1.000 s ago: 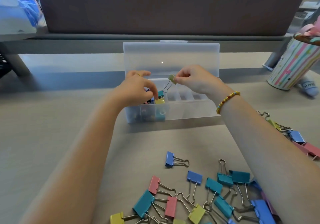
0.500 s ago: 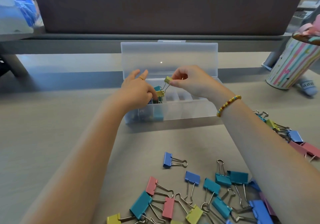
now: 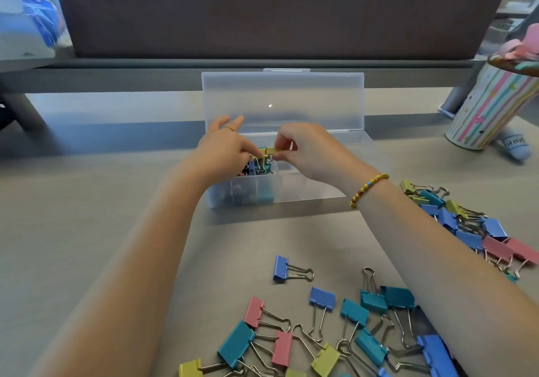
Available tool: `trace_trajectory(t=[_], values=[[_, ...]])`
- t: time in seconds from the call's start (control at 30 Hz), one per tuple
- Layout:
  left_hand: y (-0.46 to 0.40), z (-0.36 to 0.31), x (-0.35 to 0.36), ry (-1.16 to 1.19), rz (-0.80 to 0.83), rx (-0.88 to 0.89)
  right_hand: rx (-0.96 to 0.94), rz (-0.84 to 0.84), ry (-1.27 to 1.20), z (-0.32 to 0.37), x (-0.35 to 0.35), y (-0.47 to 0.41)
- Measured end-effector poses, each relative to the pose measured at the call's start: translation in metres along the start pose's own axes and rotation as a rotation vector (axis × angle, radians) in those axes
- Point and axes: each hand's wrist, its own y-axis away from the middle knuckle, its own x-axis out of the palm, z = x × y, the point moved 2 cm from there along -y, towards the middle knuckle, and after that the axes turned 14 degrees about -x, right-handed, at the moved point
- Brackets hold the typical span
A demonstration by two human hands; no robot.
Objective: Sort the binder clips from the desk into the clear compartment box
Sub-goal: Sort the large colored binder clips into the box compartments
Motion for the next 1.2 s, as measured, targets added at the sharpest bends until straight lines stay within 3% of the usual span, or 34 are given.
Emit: trace_trajectory(t=[0.27, 0.5, 0.57, 0.73, 0.97, 1.07, 1.2], values=[[-0.002, 0.002, 0.001, 0.024, -0.004, -0.011, -0.065, -0.084, -0.081, 0.0, -0.01, 0.003], [-0.001, 0.004, 0.0, 0.074, 0.006, -0.019, -0.218, 0.124, 0.159, 0.008, 0.004, -0.003], [-0.001, 0.004, 0.001, 0.06, 0.018, -0.013, -0.205, 0.204, 0.198, 0.009, 0.005, -0.004], [0.0, 0.003, 0.002, 0.036, 0.03, 0.0, -0.078, 0.164, 0.033, 0.004, 0.002, -0.005], [0.01, -0.006, -0.004, 0.114, -0.009, 0.071, 0.01, 0.303, -0.021, 0.012, -0.003, 0.0], [0.018, -0.006, -0.008, 0.164, -0.075, 0.087, 0.012, 0.221, 0.01, 0.015, -0.008, 0.003], [0.046, -0.007, -0.02, 0.247, -0.159, 0.138, -0.042, -0.054, -0.045, 0.029, -0.018, 0.022]])
